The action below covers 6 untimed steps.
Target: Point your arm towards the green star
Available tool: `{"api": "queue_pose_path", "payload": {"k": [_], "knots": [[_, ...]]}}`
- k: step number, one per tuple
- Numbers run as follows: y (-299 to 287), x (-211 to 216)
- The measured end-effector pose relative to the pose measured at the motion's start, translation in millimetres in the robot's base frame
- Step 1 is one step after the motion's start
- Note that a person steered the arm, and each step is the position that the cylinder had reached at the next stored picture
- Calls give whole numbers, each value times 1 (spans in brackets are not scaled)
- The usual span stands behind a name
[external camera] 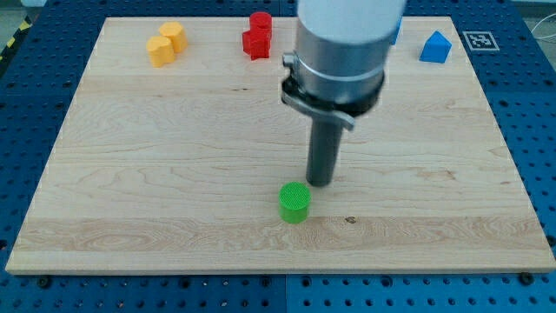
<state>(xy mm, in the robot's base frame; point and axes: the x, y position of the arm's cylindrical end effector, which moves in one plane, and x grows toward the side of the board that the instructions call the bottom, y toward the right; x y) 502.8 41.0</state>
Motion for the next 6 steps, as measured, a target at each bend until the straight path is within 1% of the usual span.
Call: {"api": "queue_pose_path", "payload": {"k": [1,3,4,5,6], "knots": [[-6,-51],[-26,-140],[-22,-184],[-2,-232],[30,-260]]}}
